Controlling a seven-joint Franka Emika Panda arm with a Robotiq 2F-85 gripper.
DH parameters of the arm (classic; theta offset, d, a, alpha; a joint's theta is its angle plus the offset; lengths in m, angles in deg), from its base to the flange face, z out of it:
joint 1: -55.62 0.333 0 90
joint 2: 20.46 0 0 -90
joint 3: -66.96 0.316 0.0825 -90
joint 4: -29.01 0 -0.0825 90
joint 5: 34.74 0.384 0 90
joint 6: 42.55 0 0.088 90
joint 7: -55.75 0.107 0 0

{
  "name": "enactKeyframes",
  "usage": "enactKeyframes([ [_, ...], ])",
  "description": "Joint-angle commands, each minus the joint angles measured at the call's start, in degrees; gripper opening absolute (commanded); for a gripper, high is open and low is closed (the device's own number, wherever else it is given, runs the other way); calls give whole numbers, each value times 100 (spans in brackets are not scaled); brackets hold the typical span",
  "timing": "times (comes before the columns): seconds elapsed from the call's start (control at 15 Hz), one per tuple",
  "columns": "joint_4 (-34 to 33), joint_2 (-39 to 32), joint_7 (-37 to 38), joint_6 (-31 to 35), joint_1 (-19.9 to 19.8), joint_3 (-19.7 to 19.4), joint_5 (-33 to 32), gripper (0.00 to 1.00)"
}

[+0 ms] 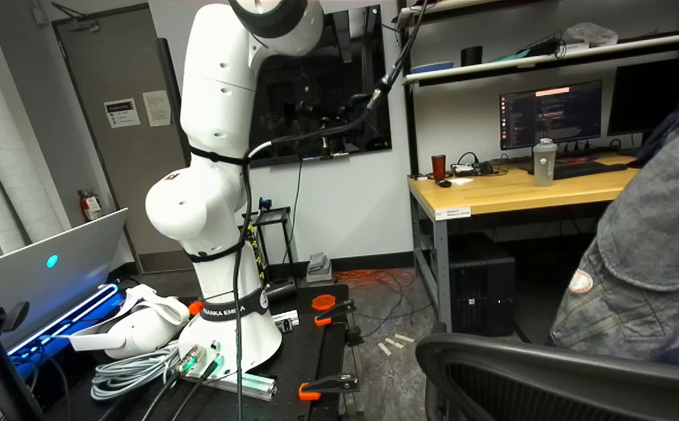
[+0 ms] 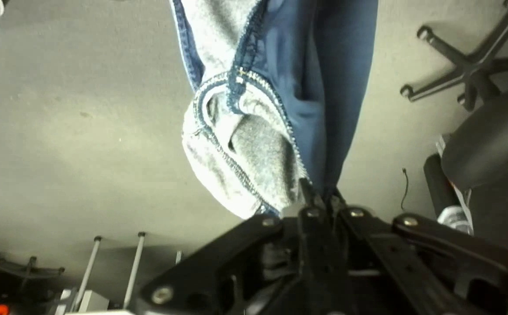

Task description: Remove the jean jacket from the backrest of the chair, place the jacket on the backrest, remove the jacket from the backrest

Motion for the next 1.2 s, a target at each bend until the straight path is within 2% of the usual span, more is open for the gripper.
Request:
enactKeyframes([
  [0.0, 1360, 522, -177, 75, 108, 128, 1, 1],
  [0.2, 2315, 717, -159, 78, 93, 251, -48, 1],
  [0.47, 3424, 883, 32, 21, 59, 181, -295, 1],
  [0.8, 4468, 1019, 90, 37, -45, 55, -647, 1],
  [0.87, 4605, 1051, 87, 18, -56, 42, -726, 30],
  [0.93, 4723, 1084, 71, 15, -72, 38, -766, 31],
  [1.0, 4837, 1138, 71, 15, -82, 29, -820, 36],
  [1.13, 5012, 1274, 49, 18, -99, 27, -899, 52],
])
